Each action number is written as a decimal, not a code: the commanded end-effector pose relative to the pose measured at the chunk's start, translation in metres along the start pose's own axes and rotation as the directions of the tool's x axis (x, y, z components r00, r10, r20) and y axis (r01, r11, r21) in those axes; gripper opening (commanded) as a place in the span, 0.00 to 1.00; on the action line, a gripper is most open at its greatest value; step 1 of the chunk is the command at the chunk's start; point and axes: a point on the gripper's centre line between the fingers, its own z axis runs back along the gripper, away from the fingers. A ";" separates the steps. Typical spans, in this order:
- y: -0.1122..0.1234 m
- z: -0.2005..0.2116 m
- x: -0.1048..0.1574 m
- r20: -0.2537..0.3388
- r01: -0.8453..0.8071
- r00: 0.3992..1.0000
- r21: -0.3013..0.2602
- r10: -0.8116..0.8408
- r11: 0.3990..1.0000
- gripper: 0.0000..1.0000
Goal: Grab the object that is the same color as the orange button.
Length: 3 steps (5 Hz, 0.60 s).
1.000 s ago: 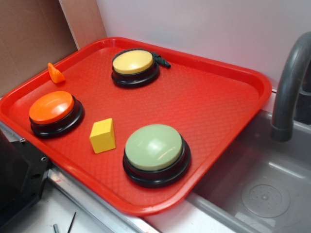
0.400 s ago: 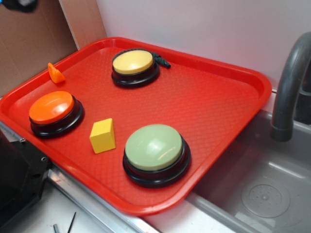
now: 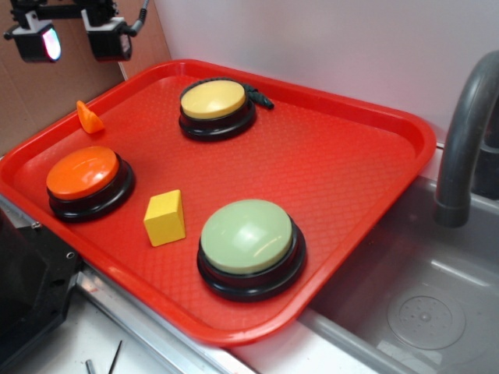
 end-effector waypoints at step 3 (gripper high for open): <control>0.068 -0.061 0.053 0.146 -0.411 0.886 -0.189 0.439 0.892 1.00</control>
